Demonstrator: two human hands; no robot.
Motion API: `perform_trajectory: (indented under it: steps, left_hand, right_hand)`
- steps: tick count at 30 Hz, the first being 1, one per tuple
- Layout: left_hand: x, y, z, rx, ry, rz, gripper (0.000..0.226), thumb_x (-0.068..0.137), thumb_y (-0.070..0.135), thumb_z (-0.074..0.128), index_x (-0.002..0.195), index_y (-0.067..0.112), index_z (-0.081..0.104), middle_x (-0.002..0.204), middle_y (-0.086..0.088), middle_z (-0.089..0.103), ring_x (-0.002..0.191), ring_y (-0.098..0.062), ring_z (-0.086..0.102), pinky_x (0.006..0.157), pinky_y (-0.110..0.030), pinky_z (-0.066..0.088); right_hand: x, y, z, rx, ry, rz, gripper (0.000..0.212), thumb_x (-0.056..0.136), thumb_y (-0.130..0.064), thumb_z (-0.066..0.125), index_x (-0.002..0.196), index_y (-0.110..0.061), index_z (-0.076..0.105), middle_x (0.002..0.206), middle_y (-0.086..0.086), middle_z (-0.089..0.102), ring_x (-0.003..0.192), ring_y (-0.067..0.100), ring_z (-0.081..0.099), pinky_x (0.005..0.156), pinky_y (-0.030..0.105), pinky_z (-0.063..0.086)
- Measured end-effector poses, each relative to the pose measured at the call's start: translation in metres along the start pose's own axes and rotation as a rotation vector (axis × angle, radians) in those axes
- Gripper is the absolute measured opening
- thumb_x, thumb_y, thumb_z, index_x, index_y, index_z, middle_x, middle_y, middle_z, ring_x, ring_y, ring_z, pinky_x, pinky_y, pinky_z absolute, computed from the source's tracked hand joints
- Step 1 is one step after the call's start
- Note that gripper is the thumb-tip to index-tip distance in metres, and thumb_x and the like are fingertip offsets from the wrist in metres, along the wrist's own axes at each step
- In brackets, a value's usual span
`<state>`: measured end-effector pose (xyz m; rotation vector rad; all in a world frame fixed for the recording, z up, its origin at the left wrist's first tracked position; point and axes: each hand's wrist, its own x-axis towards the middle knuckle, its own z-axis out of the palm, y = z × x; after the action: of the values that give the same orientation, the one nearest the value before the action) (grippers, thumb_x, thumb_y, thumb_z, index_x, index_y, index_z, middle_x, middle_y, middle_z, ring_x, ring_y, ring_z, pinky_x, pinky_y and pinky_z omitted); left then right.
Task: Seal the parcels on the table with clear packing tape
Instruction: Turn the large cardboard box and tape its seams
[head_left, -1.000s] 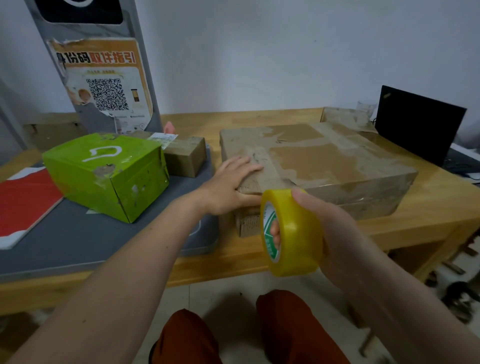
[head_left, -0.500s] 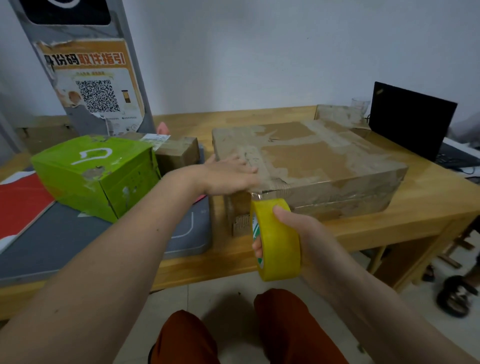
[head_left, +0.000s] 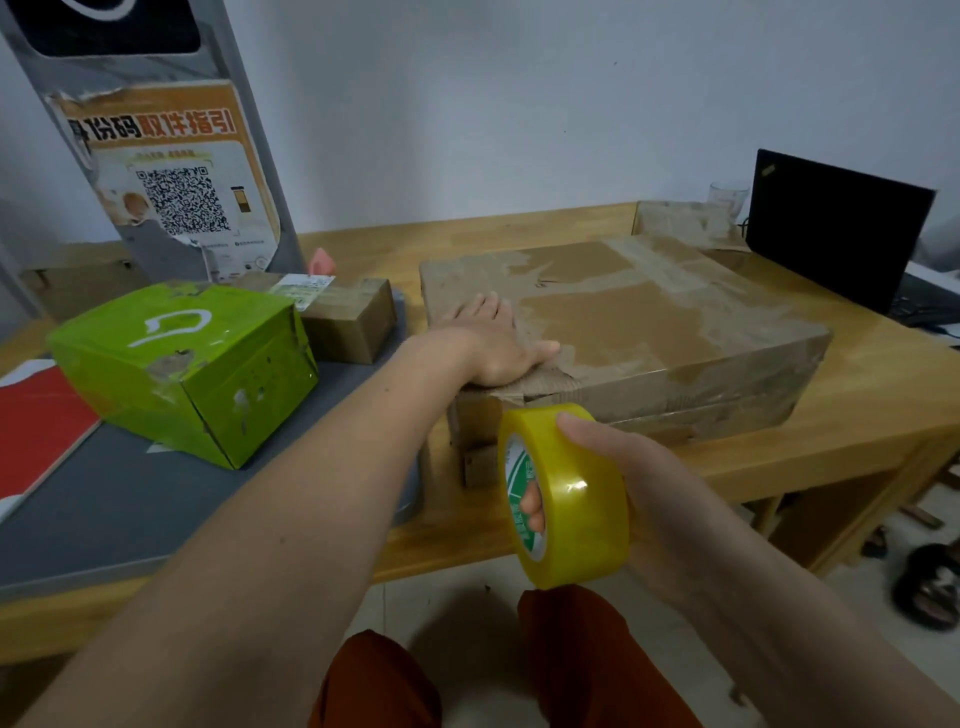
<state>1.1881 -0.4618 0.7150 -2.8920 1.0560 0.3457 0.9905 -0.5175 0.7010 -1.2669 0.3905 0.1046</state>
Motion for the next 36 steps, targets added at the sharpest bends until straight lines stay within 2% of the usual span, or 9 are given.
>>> perform_trajectory:
  steps: [4, 6, 10, 14, 18, 21, 25, 32, 36]
  left_hand:
    - [-0.015, -0.018, 0.006, -0.299, 0.151, 0.174, 0.05, 0.108, 0.036, 0.029, 0.156, 0.02, 0.026, 0.166, 0.003, 0.015, 0.153, -0.014, 0.008, 0.124, -0.035, 0.004]
    - [-0.035, -0.028, 0.007, -0.47, 0.113, 0.273, 0.048, 0.104, 0.022, 0.039, 0.152, 0.022, 0.037, 0.163, 0.006, 0.023, 0.151, -0.011, 0.013, 0.123, -0.03, 0.005]
    - [-0.064, -0.032, 0.004, -0.384, -0.017, 0.377, 0.085, 0.069, 0.035, 0.046, 0.152, 0.032, 0.031, 0.164, 0.012, 0.016, 0.149, -0.002, 0.005, 0.12, -0.028, -0.003]
    - [-0.065, -0.038, 0.01, -0.375, -0.04, 0.4, 0.087, 0.069, 0.035, 0.054, 0.151, 0.04, 0.027, 0.164, 0.015, 0.012, 0.149, -0.001, 0.0, 0.118, -0.03, -0.007]
    - [-0.055, -0.036, 0.031, -0.33, 0.212, 0.382, 0.066, 0.091, 0.039, 0.068, 0.149, 0.038, 0.037, 0.161, 0.014, 0.024, 0.151, -0.009, 0.01, 0.122, -0.036, 0.001]
    - [-0.052, -0.03, 0.046, -0.363, 0.439, 0.367, 0.055, 0.09, 0.049, 0.064, 0.142, 0.039, 0.049, 0.155, 0.014, 0.038, 0.148, -0.011, 0.024, 0.121, -0.035, 0.009]
    - [-0.051, -0.028, 0.056, -0.367, 0.532, 0.36, 0.065, 0.08, 0.067, 0.046, 0.138, 0.038, 0.054, 0.15, 0.014, 0.046, 0.143, -0.01, 0.033, 0.117, -0.035, 0.014]
    - [-0.051, -0.026, 0.063, -0.499, 0.649, 0.323, 0.053, 0.077, 0.035, 0.082, 0.127, 0.028, 0.066, 0.137, 0.007, 0.06, 0.134, -0.018, 0.049, 0.113, -0.053, 0.031]
    - [-0.06, -0.019, 0.047, -0.369, 0.472, 0.337, 0.06, 0.087, 0.025, 0.075, 0.142, 0.028, 0.051, 0.154, 0.003, 0.043, 0.147, -0.019, 0.03, 0.121, -0.044, 0.015]
  right_hand:
    - [-0.003, -0.005, -0.003, 0.0, -0.026, 0.006, 0.051, 0.083, -0.04, 0.055, 0.107, 0.004, 0.066, 0.077, 0.019, 0.068, 0.064, 0.025, 0.064, 0.072, 0.04, 0.052]
    - [-0.005, -0.008, -0.004, 0.002, -0.039, 0.017, 0.049, 0.085, -0.04, 0.054, 0.105, 0.004, 0.066, 0.075, 0.018, 0.068, 0.062, 0.024, 0.064, 0.067, 0.037, 0.054]
    - [-0.009, -0.016, -0.005, -0.024, -0.063, -0.024, 0.044, 0.09, -0.036, 0.051, 0.106, 0.002, 0.065, 0.073, 0.016, 0.068, 0.059, 0.021, 0.064, 0.06, 0.033, 0.055]
    - [-0.012, -0.018, -0.008, -0.012, -0.079, -0.013, 0.043, 0.09, -0.036, 0.051, 0.104, 0.002, 0.064, 0.072, 0.016, 0.068, 0.057, 0.021, 0.064, 0.056, 0.03, 0.055]
    - [-0.01, -0.015, -0.011, -0.042, -0.076, -0.026, 0.045, 0.085, -0.036, 0.053, 0.1, 0.004, 0.065, 0.071, 0.018, 0.067, 0.056, 0.021, 0.063, 0.055, 0.03, 0.054]
    - [-0.009, -0.01, -0.012, -0.032, -0.069, -0.032, 0.049, 0.083, -0.035, 0.055, 0.104, 0.007, 0.065, 0.071, 0.019, 0.066, 0.055, 0.022, 0.063, 0.055, 0.03, 0.054]
    - [-0.006, -0.004, -0.011, -0.008, -0.075, -0.001, 0.053, 0.082, -0.037, 0.056, 0.108, 0.008, 0.065, 0.073, 0.019, 0.066, 0.057, 0.023, 0.063, 0.059, 0.033, 0.055]
    - [-0.005, 0.001, -0.012, -0.036, -0.096, 0.042, 0.038, 0.089, -0.036, 0.055, 0.111, -0.007, 0.064, 0.08, 0.017, 0.07, 0.065, 0.022, 0.067, 0.066, 0.034, 0.058]
    - [-0.004, 0.004, -0.013, -0.063, -0.077, 0.043, 0.037, 0.092, -0.036, 0.053, 0.112, -0.006, 0.064, 0.083, 0.016, 0.072, 0.067, 0.021, 0.068, 0.066, 0.032, 0.059]
